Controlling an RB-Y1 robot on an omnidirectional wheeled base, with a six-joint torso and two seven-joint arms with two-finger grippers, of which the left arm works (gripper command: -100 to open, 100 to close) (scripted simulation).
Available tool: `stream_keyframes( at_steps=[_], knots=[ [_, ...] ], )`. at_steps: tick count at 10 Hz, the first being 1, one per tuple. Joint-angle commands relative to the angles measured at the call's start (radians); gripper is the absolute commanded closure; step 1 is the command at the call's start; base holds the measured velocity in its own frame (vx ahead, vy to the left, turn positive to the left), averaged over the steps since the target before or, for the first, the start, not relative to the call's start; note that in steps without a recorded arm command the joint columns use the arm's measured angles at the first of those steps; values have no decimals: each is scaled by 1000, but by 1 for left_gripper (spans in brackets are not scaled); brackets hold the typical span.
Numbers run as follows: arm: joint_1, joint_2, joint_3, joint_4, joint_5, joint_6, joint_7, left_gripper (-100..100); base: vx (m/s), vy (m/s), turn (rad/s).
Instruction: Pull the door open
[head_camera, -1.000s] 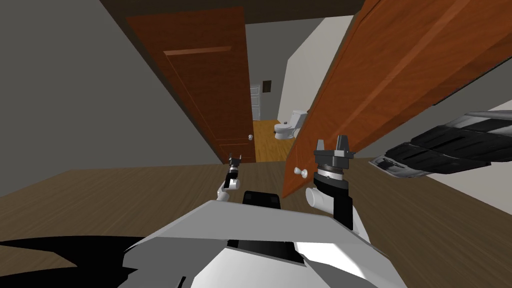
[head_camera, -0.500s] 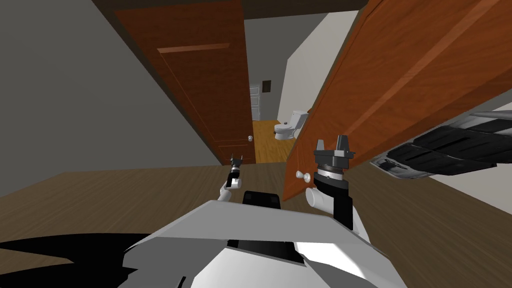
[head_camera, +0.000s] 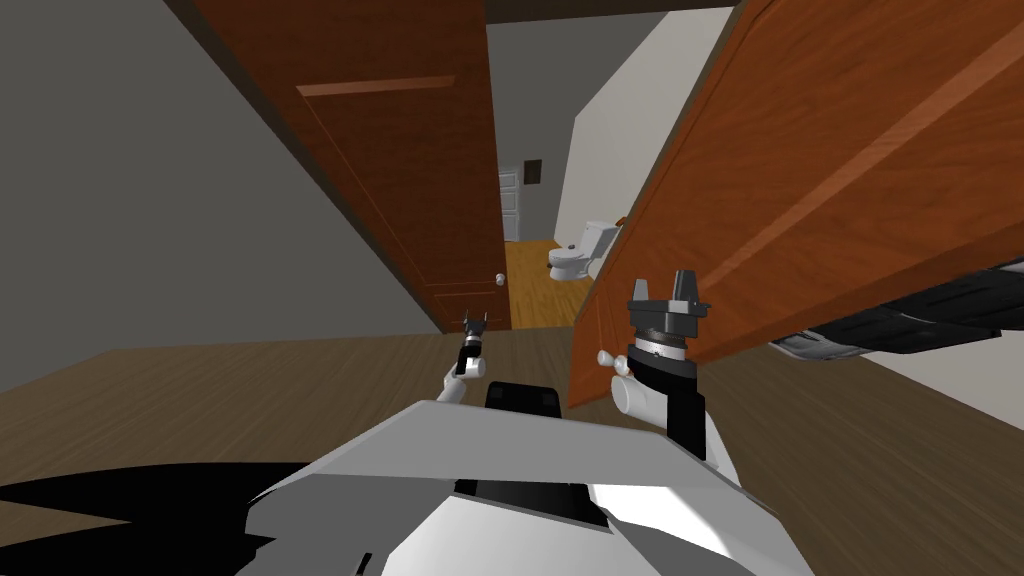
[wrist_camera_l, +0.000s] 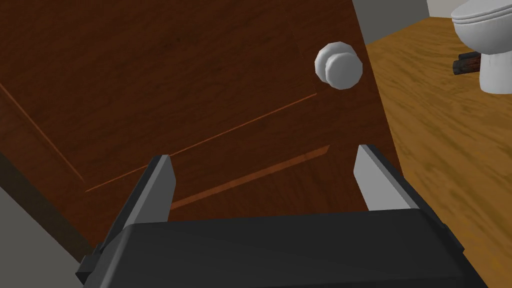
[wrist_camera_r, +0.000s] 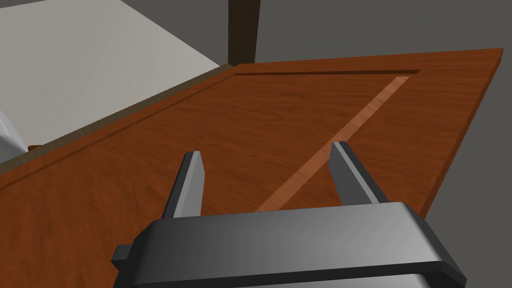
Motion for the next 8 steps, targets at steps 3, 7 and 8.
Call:
stream_keyframes(
  at_steps=[3,7,8],
  knots=[
    [-41,-6,-4,84,26,-25,55,-100,71,16,-14],
    [-92,-19,-10,192,62,-56,126,-100,91,10,-26],
    [-104,-23,-12,217,70,-64,143,-100,100,17,-30]
  ],
)
